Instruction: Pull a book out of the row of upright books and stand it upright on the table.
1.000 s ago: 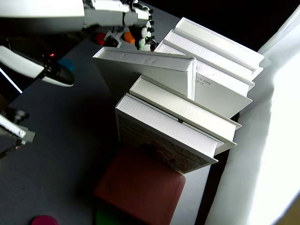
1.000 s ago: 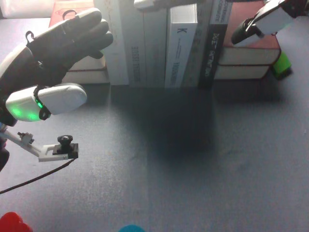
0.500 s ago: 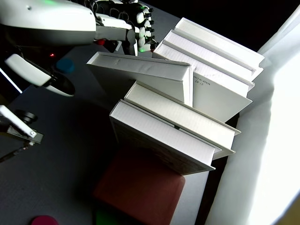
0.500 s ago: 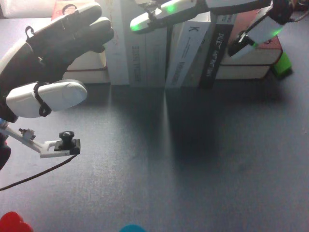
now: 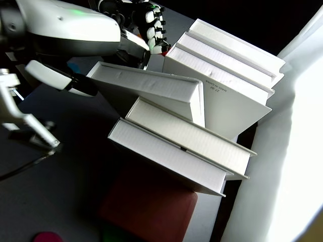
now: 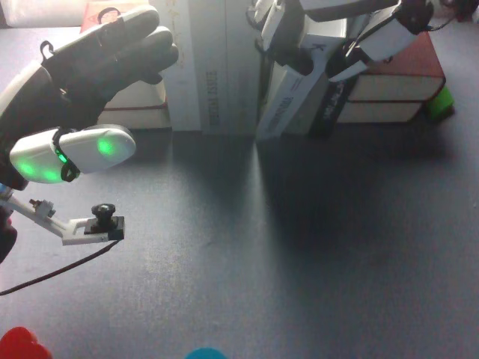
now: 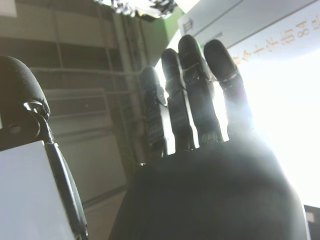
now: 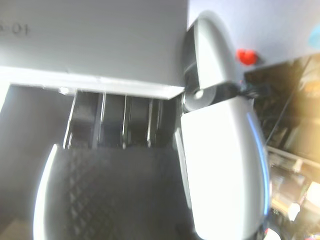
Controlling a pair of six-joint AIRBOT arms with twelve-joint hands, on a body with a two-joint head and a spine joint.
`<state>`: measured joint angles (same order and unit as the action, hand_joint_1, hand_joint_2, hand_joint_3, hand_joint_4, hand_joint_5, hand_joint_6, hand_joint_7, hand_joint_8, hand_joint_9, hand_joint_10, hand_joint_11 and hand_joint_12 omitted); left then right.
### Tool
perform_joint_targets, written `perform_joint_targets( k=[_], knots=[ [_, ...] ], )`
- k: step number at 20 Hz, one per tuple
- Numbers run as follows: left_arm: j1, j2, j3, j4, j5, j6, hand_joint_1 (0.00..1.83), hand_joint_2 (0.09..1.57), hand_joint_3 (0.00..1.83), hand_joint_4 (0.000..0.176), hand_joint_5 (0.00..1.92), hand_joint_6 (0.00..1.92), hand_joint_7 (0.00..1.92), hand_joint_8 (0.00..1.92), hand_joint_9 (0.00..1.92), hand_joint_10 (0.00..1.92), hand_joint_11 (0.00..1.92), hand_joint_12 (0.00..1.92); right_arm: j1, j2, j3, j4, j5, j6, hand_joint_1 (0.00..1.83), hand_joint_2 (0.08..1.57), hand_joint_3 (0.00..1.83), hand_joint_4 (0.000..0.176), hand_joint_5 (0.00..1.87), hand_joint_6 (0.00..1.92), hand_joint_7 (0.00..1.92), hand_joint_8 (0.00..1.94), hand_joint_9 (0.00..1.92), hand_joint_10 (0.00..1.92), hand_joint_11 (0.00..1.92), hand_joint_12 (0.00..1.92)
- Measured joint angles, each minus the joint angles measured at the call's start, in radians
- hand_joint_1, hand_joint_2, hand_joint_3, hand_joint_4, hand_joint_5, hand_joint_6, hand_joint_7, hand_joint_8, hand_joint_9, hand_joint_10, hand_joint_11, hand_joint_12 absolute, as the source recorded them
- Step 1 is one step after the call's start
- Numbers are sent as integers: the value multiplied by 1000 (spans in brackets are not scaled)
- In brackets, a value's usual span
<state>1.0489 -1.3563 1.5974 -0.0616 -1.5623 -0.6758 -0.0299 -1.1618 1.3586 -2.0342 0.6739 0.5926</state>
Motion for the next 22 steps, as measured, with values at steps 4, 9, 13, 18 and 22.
perform_joint_targets(
  k=[4,9,13,18,22],
  knots=[
    [0,0,0,1,0,0,931,790,2,79,509,1,490,6,548,14,0,1578,0,-2,0,40,13,-22,1234,1188,0,0,875,908,855,1489,921,1737,874,1921],
    [0,0,-1,1,0,0,920,774,0,65,532,9,486,8,565,19,18,1574,-3,9,-13,128,30,-69,1226,1210,0,0,832,951,818,1556,831,1707,786,1921],
    [2,0,-3,1,-2,0,935,758,0,71,535,8,553,24,576,21,1,1554,-3,63,-51,245,73,-81,1389,1124,0,0,825,1185,947,865,1024,1134,808,1481],
    [13,3,-18,-10,-9,0,927,760,2,67,519,0,519,2,563,11,0,1563,-3,178,-152,367,170,-82,1370,1137,1,0,721,1214,984,838,1009,1207,880,1418],
    [16,3,-24,-18,-16,0,964,755,0,41,508,0,546,7,582,15,24,1508,-3,248,-212,458,210,-113,1374,1124,0,0,779,1132,977,883,1031,1173,884,1421]
  ],
)
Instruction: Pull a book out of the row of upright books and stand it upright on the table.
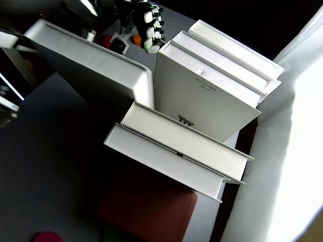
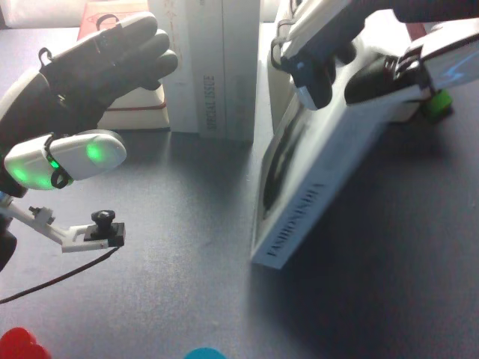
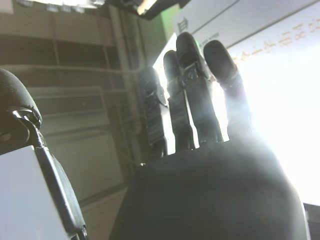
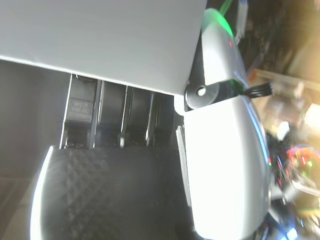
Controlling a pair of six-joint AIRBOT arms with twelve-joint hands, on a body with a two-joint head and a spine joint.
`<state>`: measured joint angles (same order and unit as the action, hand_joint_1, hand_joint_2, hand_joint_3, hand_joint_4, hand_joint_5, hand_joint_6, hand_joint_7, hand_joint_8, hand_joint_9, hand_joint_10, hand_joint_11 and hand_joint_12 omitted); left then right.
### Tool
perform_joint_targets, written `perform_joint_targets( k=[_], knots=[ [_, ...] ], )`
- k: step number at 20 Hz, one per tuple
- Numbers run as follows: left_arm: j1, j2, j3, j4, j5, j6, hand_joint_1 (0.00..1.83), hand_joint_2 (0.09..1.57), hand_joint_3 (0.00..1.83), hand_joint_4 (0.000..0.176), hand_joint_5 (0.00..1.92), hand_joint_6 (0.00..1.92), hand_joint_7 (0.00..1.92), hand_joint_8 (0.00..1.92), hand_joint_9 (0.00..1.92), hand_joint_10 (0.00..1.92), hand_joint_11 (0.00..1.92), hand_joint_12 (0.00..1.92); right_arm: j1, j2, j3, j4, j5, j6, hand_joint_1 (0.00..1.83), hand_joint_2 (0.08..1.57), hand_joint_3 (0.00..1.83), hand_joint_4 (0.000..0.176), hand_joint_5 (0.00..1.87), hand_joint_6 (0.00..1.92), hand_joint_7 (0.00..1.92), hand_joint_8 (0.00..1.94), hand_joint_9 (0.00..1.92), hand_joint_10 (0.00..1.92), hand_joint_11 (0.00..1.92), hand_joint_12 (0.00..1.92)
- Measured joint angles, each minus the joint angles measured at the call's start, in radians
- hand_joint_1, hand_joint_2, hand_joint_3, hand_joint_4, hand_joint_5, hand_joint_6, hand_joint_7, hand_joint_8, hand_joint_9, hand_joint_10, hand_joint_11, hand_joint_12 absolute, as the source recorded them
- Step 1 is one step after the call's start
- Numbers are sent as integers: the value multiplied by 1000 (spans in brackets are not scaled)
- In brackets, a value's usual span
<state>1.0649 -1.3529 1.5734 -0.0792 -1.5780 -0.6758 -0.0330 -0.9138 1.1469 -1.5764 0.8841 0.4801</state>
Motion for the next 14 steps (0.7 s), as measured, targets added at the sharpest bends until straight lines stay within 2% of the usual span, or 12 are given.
perform_joint_targets(
  k=[1,4,5,6,7,10,11,14],
  knots=[
    [0,0,0,0,-2,0,975,753,0,20,522,6,559,11,604,23,33,1512,0,13,-11,12,6,-12,1370,1137,1,0,721,1214,984,838,1009,1207,880,1418],
    [0,1,0,0,-3,0,971,757,0,27,527,5,563,9,612,24,36,1529,-11,14,-14,53,13,-49,1377,1112,0,0,851,1054,967,888,1049,1150,885,1419],
    [0,1,0,0,-3,0,967,747,0,34,528,5,560,6,603,20,36,1529,-21,13,-14,77,13,-58,1370,1137,1,0,721,1214,984,838,1009,1207,880,1418],
    [0,1,0,0,-3,0,967,749,0,40,520,2,556,3,594,15,11,1547,-25,13,-14,89,14,-60,1374,1124,0,0,779,1132,977,883,1031,1173,884,1421],
    [0,1,0,-1,-3,0,959,749,0,34,519,1,557,3,597,16,9,1553,-42,10,-14,114,15,-63,1377,1112,0,0,851,1054,967,888,1049,1150,885,1419],
    [0,1,0,0,-3,0,964,749,0,33,516,1,562,3,596,14,17,1548,-62,0,-3,109,19,-67,1370,1137,1,0,721,1214,984,838,1009,1207,880,1418],
    [0,1,0,1,-3,0,962,747,0,35,518,2,557,1,591,12,17,1549,-62,0,-1,123,21,-66,1374,1124,0,0,779,1132,977,883,1031,1173,884,1421],
    [0,1,0,-1,-3,0,972,749,0,28,512,1,562,2,601,15,41,1532,-62,0,4,135,17,-68,1370,1137,1,0,721,1214,984,838,1009,1207,880,1418]
  ],
)
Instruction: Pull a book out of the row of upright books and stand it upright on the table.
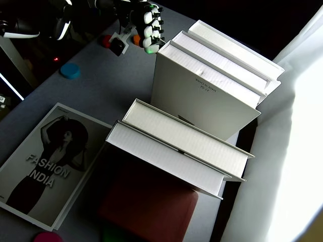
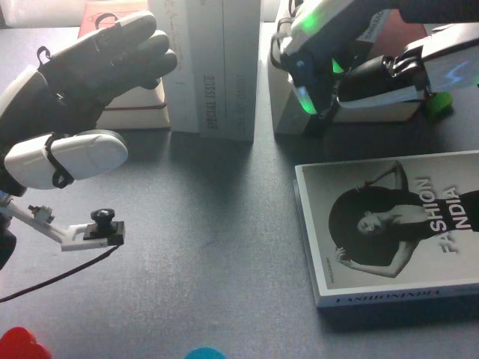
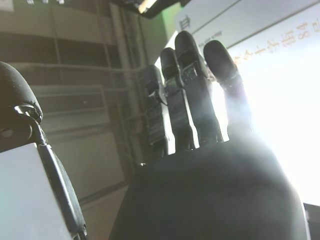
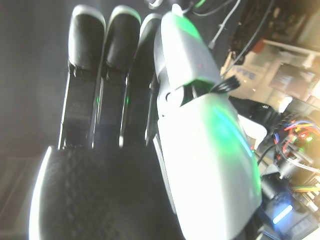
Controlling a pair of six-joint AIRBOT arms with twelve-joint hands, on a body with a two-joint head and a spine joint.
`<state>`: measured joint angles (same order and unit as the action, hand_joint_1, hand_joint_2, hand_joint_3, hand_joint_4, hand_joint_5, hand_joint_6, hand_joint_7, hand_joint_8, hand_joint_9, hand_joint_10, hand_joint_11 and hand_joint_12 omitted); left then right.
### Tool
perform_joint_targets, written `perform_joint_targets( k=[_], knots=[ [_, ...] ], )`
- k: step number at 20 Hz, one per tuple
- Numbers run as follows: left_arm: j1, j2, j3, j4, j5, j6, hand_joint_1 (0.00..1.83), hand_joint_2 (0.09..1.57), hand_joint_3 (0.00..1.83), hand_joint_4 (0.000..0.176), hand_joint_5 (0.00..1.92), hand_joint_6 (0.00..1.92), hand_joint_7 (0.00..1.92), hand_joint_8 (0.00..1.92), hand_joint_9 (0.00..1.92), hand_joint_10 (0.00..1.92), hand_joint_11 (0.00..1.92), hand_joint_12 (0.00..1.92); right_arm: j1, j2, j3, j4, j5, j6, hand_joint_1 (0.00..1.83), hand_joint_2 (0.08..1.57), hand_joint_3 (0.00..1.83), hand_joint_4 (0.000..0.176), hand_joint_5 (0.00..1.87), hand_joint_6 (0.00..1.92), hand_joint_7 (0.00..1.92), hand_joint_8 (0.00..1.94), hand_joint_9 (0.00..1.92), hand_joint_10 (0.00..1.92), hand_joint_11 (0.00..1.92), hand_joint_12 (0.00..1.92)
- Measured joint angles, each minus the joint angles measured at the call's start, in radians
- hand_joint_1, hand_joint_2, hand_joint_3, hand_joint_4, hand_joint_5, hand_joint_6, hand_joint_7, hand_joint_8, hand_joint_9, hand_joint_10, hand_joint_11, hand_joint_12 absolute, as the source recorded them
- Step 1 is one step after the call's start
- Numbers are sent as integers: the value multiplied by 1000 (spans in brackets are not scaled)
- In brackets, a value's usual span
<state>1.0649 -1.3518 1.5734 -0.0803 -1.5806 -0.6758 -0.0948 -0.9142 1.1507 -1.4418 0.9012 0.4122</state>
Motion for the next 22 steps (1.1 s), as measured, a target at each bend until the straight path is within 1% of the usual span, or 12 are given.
perform_joint_targets(
  k=[2,4,6,7,8,9,10,12,13,17,18,22],
  knots=[
    [0,0,0,2,0,0,971,752,1,16,517,2,562,1,619,20,71,1515,-17,-6,16,26,3,-8,1377,1112,0,0,851,1054,967,888,1049,1150,885,1419],
    [-1,2,0,6,2,1,973,750,0,23,518,5,549,4,616,18,69,1533,-48,-16,48,80,-10,-24,1377,1112,0,0,851,1054,967,888,1049,1150,885,1419],
    [-3,6,0,13,2,0,962,773,6,4,499,2,539,1,593,8,23,1596,-85,-27,71,129,-20,-56,1370,1137,1,0,721,1214,984,838,1009,1207,880,1418],
    [-3,10,0,13,2,0,954,787,7,11,489,0,546,3,600,11,25,1581,-114,-30,84,186,-27,-84,1377,1112,0,0,851,1054,967,888,1049,1150,885,1419],
    [-3,11,0,10,2,0,947,794,7,1,483,0,531,0,593,7,40,1563,-139,-30,95,246,-34,-119,1104,1075,0,0,704,550,822,470,821,727,686,1339],
    [-3,13,0,10,3,0,947,794,7,1,483,0,531,0,593,7,40,1563,-163,-27,98,304,-39,-153,1104,1075,0,0,704,550,822,470,821,727,686,1339],
    [-3,16,0,13,3,0,926,801,4,0,517,10,541,3,608,10,117,1510,-212,-22,99,420,-42,-216,1059,1027,0,0,751,191,835,136,801,424,673,1383],
    [-3,17,0,9,3,0,927,803,3,0,551,17,562,8,610,10,131,1529,-297,-18,99,571,-18,-303,1043,1012,0,0,679,96,776,60,746,356,569,1462],
    [-3,18,0,11,4,0,944,821,9,0,514,2,528,1,590,2,109,1530,-361,-19,98,672,11,-368,891,1036,7,0,402,7,488,2,510,201,149,1618],
    [1,28,-6,3,1,0,964,836,4,14,478,0,544,4,579,0,27,1628,-489,-36,79,856,92,-468,826,1048,0,21,237,0,315,0,389,37,0,1519],
    [6,28,-6,-1,2,0,934,853,8,14,450,0,514,0,563,0,6,1652,-514,-39,72,886,116,-483,753,1044,0,0,182,1,273,1,329,7,0,1351],
    [10,28,-6,-6,1,0,953,862,6,0,427,4,416,0,538,9,0,1623,-594,-50,64,976,166,-512,713,1054,1,1,173,2,238,1,304,1,0,1360]
  ],
)
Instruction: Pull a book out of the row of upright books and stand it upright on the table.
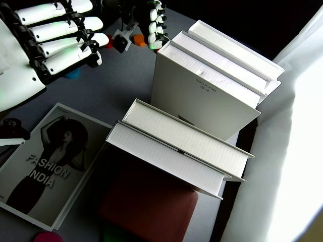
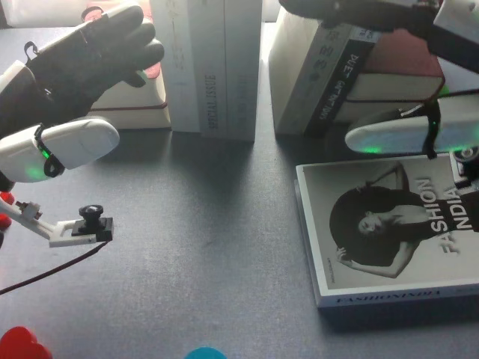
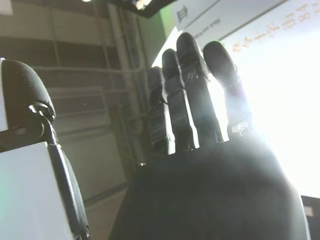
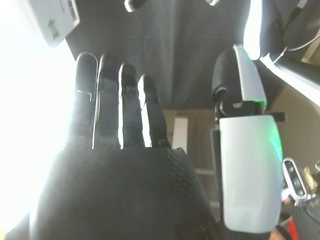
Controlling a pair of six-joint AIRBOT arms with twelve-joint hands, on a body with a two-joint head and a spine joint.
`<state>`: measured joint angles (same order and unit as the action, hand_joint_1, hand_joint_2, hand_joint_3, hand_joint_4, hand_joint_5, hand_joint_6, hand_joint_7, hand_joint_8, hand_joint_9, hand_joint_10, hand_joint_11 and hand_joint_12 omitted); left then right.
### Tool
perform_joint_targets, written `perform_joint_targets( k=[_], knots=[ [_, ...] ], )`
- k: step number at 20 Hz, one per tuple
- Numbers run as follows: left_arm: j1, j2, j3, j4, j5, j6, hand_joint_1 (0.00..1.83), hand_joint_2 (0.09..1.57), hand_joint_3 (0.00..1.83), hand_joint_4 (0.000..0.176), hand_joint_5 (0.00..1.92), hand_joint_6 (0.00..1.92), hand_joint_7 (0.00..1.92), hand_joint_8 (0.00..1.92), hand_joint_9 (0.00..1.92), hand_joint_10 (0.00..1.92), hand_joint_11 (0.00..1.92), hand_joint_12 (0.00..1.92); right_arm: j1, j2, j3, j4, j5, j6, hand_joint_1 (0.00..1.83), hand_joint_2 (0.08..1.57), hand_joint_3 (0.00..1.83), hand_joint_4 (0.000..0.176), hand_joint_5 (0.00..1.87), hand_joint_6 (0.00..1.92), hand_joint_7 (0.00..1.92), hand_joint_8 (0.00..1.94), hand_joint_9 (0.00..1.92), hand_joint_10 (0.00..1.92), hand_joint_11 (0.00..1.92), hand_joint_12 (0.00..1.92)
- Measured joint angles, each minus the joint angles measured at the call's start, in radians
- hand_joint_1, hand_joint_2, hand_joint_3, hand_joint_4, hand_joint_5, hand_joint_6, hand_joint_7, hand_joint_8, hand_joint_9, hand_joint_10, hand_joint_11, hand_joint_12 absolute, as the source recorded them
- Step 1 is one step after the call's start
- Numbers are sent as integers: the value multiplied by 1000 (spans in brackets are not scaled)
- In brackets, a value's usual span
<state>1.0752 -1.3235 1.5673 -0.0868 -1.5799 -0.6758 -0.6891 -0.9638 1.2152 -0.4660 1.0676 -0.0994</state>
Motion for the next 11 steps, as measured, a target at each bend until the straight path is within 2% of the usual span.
perform_joint_targets(
  k=[1,2,4,5,7,8,9,11],
  knots=[
    [0,0,0,0,0,0,951,868,7,0,439,8,418,1,542,11,0,1653,-14,0,-2,12,5,-1,712,1055,1,18,182,3,225,2,307,2,0,1411],
    [0,0,0,0,0,0,944,877,10,0,436,6,439,10,547,12,0,1657,-15,0,-4,18,5,-5,691,1058,1,26,184,2,212,0,295,0,0,1422],
    [0,0,-7,-2,-3,0,949,884,9,0,427,1,473,20,556,17,0,1633,-26,0,-6,34,24,-6,689,1052,0,28,183,3,223,2,300,2,0,1367],
    [1,0,-7,0,-3,0,950,875,4,0,424,0,485,21,546,12,0,1599,-27,0,-6,36,29,-6,678,1039,0,40,182,1,232,2,316,6,0,1381],
    [2,-2,-7,-8,-3,0,913,877,4,0,403,0,466,7,517,1,0,1569,-39,0,-13,50,35,-7,700,1028,0,47,206,3,306,10,357,13,24,1383],
    [2,-2,-7,-9,-3,0,886,882,6,0,396,0,472,9,520,4,0,1568,-39,0,-14,47,33,-7,702,1035,1,21,210,2,316,8,371,16,39,1392],
    [5,-2,-7,-9,-2,0,883,883,6,0,400,2,465,6,519,3,0,1567,-42,0,-14,44,32,-9,697,1031,0,20,213,3,329,11,383,19,48,1398],
    [6,-2,-7,-10,-3,0,864,900,12,0,398,2,465,5,508,0,0,1566,-46,0,-14,51,31,-10,702,1036,2,29,211,1,305,2,372,11,31,1404]
  ],
)
